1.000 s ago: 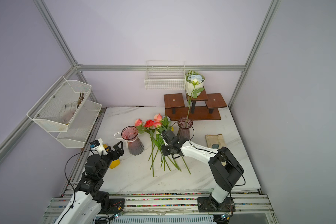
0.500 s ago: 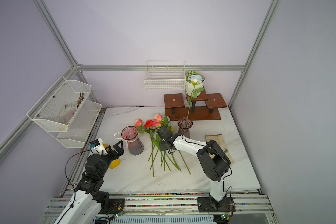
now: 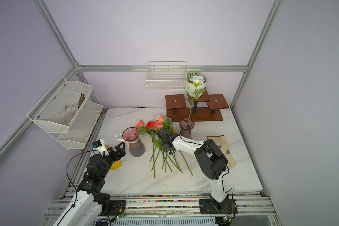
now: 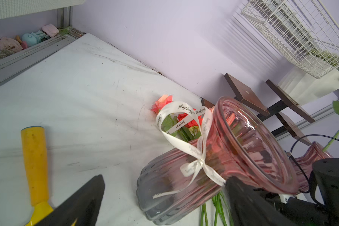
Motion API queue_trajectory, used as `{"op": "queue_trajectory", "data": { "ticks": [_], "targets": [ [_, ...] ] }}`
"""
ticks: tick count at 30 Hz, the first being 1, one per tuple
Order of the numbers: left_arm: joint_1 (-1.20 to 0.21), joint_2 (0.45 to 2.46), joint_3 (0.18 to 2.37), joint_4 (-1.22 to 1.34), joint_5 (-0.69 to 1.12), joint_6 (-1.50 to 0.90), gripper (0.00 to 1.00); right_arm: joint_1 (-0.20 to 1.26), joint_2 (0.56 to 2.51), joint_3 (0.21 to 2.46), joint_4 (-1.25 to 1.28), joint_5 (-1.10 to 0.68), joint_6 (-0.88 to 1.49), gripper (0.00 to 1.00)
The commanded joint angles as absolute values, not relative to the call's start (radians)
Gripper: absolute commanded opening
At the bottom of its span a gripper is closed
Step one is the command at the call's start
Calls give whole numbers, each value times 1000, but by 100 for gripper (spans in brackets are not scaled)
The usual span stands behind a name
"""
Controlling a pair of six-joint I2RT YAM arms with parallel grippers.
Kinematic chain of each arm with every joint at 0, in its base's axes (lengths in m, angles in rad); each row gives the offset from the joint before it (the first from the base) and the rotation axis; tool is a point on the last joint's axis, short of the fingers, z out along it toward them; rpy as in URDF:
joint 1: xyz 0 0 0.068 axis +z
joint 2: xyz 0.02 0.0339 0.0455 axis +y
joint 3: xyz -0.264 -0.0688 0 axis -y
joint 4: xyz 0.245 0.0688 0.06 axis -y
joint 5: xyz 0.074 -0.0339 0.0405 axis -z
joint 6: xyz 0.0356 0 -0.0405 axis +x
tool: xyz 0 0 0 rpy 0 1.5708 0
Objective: Arrange the flowers in different vases according to their variety
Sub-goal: Pick up the flower at the center of the board.
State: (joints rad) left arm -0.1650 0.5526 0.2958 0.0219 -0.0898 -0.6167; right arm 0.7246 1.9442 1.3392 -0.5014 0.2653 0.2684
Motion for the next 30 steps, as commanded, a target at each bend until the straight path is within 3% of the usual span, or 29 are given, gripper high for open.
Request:
{"op": "queue_trajectory", "data": {
  "ticks": [1, 3, 6, 8, 19, 30],
  "targets": [
    [-166, 548, 294, 71, -82, -609, 100, 721, 1948, 1360, -529, 309, 256, 35],
    [-167, 547, 295, 71, -81, -608, 100, 721, 1952, 1355, -513, 273, 247, 27],
    [-167, 545, 294, 71, -80, -609, 100, 721, 1944, 1347, -486, 187, 232, 6],
    [-167, 541, 294, 69, -80, -608, 100, 721, 1910, 1333, -460, 151, 227, 0],
    [-167, 519, 292, 61, -83, -611, 100, 719, 1589, 1213, -250, -49, 148, 0],
    [-167, 502, 290, 57, -84, -610, 100, 711, 1310, 1167, -56, 71, 110, 0]
  ]
}}
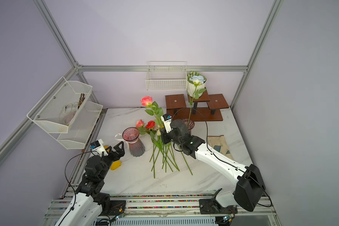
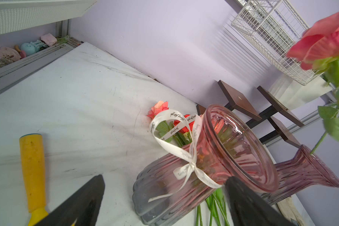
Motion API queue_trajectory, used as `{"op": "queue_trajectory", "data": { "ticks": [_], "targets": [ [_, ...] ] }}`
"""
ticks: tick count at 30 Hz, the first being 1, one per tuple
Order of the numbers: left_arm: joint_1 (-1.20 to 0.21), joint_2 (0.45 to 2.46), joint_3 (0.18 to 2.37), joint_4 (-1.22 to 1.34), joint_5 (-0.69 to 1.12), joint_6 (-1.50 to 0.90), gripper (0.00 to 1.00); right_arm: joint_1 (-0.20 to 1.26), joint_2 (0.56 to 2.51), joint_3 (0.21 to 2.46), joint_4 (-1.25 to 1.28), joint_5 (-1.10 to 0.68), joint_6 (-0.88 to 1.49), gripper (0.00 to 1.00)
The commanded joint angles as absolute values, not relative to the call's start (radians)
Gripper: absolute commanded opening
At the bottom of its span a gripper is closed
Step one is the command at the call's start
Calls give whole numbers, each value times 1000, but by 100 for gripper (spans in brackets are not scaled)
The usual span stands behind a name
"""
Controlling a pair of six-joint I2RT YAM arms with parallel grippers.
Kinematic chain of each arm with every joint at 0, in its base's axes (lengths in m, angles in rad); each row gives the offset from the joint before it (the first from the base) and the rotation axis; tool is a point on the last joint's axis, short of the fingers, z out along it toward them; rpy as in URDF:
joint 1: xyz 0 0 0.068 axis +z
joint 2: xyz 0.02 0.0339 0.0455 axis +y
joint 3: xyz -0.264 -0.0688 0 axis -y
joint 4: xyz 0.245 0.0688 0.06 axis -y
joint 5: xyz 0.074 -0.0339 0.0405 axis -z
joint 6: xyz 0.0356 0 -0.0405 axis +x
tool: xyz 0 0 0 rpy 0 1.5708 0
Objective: Arrange the flowers in different vases according to their variety
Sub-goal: Pick up the flower at the center of the board, then insert the flower into the vase.
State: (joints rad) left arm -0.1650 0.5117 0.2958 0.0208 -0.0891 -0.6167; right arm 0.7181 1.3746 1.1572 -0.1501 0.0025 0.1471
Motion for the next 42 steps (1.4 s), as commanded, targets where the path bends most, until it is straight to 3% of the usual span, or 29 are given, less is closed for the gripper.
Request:
{"op": "queue_trajectory", "data": {
  "ticks": [1, 13, 21, 29, 32, 33, 37, 42],
  "targets": [
    [-167, 500, 289, 55, -84, -610, 100, 706, 1290, 1178, -46, 108, 97, 0],
    [-167, 498, 288, 62, -70, -616, 100, 517, 1223, 1279, 268, 401, -4, 0],
    [-167, 495, 290, 62, -65, -612, 100, 468, 1377, 1313, 378, 406, -60, 0],
    [-169, 489, 299, 65, -21, -604, 100, 450, 1426, 1114, 469, 370, 34, 0],
    [-183, 503, 311, 67, -7, -598, 100, 451, 1395, 1039, 464, 346, 74, 36],
    [-191, 512, 317, 70, -5, -597, 100, 451, 1373, 1018, 453, 340, 88, 40],
    [-237, 560, 341, 86, -9, -594, 100, 450, 1249, 950, 370, 307, 134, 57],
    [-296, 595, 364, 88, -40, -567, 100, 451, 1104, 923, 142, 264, 186, 63]
  ]
}}
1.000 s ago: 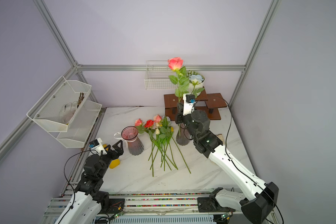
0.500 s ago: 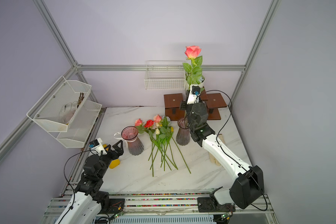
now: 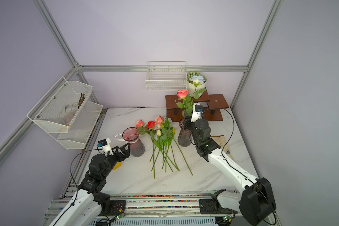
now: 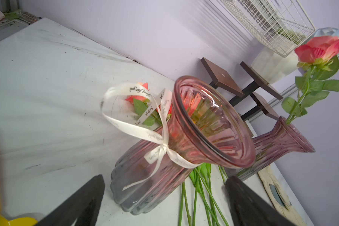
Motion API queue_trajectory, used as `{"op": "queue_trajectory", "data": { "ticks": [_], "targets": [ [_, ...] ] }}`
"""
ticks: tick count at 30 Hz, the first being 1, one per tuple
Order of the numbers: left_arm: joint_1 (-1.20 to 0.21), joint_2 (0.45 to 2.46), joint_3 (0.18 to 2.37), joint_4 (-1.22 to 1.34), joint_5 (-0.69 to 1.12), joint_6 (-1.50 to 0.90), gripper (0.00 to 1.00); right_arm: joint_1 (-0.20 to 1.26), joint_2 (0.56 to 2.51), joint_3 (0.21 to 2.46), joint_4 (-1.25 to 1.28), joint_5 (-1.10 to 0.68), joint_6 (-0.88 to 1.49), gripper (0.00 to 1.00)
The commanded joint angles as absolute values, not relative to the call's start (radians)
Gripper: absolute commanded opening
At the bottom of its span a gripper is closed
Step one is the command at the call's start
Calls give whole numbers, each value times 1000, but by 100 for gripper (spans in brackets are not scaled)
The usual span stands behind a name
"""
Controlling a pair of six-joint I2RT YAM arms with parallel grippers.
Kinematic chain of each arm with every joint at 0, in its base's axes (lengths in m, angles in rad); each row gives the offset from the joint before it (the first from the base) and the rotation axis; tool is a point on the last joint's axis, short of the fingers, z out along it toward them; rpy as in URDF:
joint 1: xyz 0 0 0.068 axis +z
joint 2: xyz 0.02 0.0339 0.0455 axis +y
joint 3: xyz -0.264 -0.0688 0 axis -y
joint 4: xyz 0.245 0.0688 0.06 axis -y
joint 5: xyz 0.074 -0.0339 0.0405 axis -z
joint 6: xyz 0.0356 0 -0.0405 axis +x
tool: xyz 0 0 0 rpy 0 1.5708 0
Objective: Arrange the flowers in different vases according to their variety
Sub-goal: Insert the flower into the vase, then pick up many flowers from the center of the board.
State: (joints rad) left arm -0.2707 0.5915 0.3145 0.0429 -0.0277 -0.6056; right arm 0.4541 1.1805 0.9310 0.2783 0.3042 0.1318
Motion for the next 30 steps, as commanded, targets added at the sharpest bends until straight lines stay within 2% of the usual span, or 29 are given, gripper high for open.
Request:
{"op": "queue_trajectory", "data": {
  "ticks": [1, 2, 4, 7, 14, 23, 30],
  "targets": [
    [-306, 598, 370, 86, -48, -561, 100, 450, 1075, 911, 103, 252, 195, 64],
    [-313, 602, 374, 82, -53, -556, 100, 451, 1050, 900, 70, 246, 203, 64],
    [-326, 609, 388, 77, -58, -549, 100, 450, 987, 863, 19, 235, 223, 72],
    [-350, 612, 403, 67, -73, -533, 100, 451, 913, 805, -17, 217, 247, 75],
    [-390, 633, 429, 49, -106, -506, 95, 451, 822, 703, -98, 169, 294, 76],
    [-476, 699, 512, 5, -95, -534, 85, 450, 841, 544, -7, 37, 335, 78],
    [-627, 861, 706, -211, -130, -622, 79, 450, 929, 525, 4, 19, 314, 79]
  ]
}}
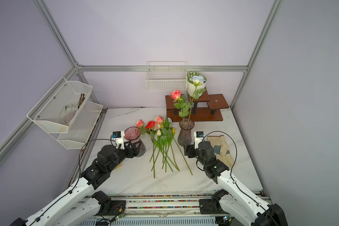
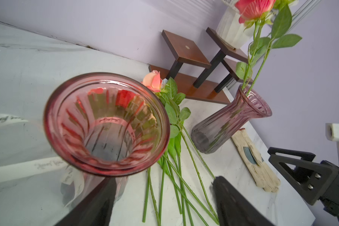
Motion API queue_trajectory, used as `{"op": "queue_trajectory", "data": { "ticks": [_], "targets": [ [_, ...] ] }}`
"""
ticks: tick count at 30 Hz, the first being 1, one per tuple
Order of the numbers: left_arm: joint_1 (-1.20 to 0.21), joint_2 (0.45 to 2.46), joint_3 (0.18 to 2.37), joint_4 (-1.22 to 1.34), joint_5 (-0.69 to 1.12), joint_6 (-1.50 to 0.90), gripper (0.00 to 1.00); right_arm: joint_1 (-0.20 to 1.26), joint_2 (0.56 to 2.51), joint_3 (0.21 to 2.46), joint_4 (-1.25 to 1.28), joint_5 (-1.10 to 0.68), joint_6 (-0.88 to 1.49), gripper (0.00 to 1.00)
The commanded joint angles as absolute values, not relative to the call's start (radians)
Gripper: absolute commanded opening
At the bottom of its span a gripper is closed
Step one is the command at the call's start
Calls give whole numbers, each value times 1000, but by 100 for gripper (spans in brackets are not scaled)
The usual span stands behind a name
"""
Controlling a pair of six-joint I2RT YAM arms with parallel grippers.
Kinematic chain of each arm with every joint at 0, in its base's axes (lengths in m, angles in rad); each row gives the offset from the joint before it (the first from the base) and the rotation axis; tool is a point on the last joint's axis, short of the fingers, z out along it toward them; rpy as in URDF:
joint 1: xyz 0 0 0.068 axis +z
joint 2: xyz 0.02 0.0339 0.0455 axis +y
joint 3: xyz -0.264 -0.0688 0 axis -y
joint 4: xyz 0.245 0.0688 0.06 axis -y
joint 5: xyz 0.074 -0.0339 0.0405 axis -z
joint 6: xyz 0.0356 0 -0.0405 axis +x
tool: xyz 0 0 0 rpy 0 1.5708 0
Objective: Arrange the flowers in different vases according to their variety
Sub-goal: Pick up many flowers from the center of the board.
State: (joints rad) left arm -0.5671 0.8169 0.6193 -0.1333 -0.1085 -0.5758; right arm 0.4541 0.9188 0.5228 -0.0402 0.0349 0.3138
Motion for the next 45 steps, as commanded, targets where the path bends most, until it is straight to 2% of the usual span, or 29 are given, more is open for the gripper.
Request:
{"op": "queue_trajectory", "data": {
  "ticks": [1, 4, 7, 12, 18, 26, 32, 45],
  "targets": [
    [-658, 893, 726, -231, -144, -633, 78, 451, 929, 526, -3, 28, 317, 80],
    [-745, 996, 785, -274, -188, -671, 73, 450, 928, 510, 7, 58, 324, 80],
    [-815, 1071, 856, -363, -303, -692, 72, 450, 925, 504, 9, 69, 329, 81],
    [-825, 1039, 864, -382, -405, -704, 73, 450, 931, 505, 11, 48, 330, 81],
    [-855, 1098, 990, -419, -307, -677, 75, 451, 941, 511, 5, 39, 329, 81],
    [-990, 1270, 1147, -452, -328, -689, 82, 451, 922, 511, -17, 144, 357, 81],
    [-971, 1503, 1237, -447, -289, -707, 80, 451, 893, 504, -45, 189, 365, 80],
    [-776, 1928, 1445, -410, -43, -758, 58, 451, 885, 502, -51, 204, 374, 79]
  ]
}}
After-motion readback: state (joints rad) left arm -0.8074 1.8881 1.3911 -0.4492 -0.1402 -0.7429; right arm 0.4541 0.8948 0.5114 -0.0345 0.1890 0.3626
